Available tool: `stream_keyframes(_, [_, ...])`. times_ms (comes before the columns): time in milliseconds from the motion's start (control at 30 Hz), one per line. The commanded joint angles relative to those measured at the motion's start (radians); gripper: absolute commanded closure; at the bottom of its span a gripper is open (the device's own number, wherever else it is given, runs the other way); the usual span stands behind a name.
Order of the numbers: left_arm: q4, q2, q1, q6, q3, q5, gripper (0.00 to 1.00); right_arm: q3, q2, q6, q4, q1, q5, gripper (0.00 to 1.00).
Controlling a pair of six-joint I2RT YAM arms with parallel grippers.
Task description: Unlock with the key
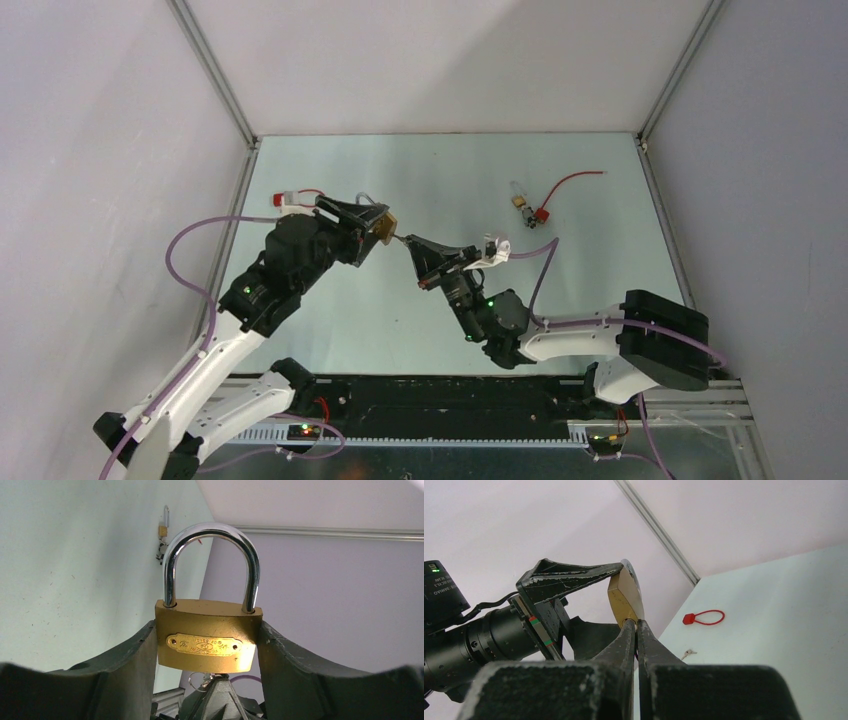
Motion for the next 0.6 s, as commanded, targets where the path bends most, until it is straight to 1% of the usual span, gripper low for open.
stream_keyframes(0, [0.140, -0.019, -0.002, -0.034, 0.030, 0.017, 1.00, 0.011, 0.024, -0.046, 0.087, 0.012, 0.042, 1.00])
stream_keyframes(300, [0.139, -0.018, -0.001, -0.042, 0.035, 0.015, 1.00, 0.048, 0.078, -0.131, 0.132, 0.033, 0.089, 1.00])
stream_keyframes(567, [0.139, -0.023, -0.002, -0.049, 0.023, 0.008, 1.00, 0.061, 0.078, -0.170, 0.151, 0.034, 0.099, 1.00])
